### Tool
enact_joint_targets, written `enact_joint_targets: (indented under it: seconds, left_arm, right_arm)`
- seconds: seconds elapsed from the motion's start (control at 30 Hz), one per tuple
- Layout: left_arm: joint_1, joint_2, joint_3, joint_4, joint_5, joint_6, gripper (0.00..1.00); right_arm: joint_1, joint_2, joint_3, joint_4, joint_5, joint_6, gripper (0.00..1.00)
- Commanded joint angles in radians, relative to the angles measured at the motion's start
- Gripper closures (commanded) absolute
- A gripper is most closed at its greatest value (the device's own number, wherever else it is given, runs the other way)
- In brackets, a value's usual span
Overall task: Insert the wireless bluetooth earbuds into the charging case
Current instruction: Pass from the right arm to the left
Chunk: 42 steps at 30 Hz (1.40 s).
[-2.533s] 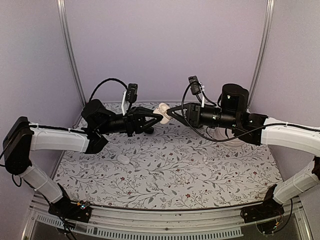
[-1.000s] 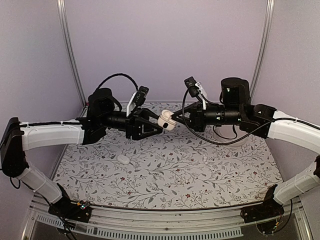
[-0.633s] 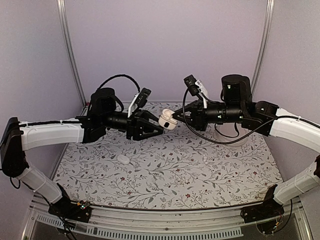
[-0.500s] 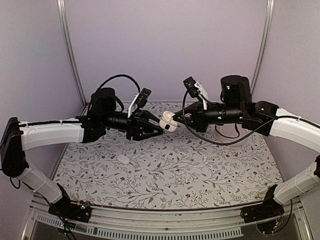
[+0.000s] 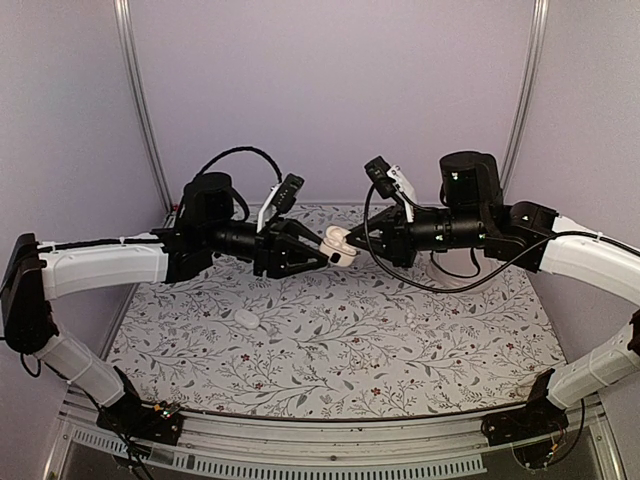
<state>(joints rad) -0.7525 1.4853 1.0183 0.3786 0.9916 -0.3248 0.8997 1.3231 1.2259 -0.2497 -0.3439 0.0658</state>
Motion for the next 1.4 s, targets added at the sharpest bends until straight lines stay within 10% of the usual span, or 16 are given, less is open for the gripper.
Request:
enact_joint_targets:
  seconds: [0.0, 0.63, 0.93, 1.07, 1.37]
  left_arm:
    - [0.008, 0.021, 0.028, -0.004, 0.012, 0.004, 0.54]
    - [0.007, 0.027, 0.026, 0.007, 0.022, -0.006, 0.62]
    - [0.007, 0.036, 0.023, 0.013, 0.022, -0.006, 0.82]
    - [0.006, 0.029, 0.008, 0.016, 0.01, 0.014, 1.0]
    - [-0.017, -0.047, -0.13, 0.163, -0.083, 0.065, 1.0]
  right_arm:
    - [0.012, -0.005, 0.043, -0.013, 0.026, -0.013, 0.96]
    - [0.016, 0.013, 0.048, -0.029, 0.043, -0.023, 0.96]
    - [0.02, 0.022, 0.049, -0.036, 0.041, -0.023, 0.96]
    - [0.02, 0.018, 0.05, -0.031, 0.039, -0.012, 0.86]
    - [0.019, 0.002, 0.043, -0.014, 0.077, 0.049, 0.44]
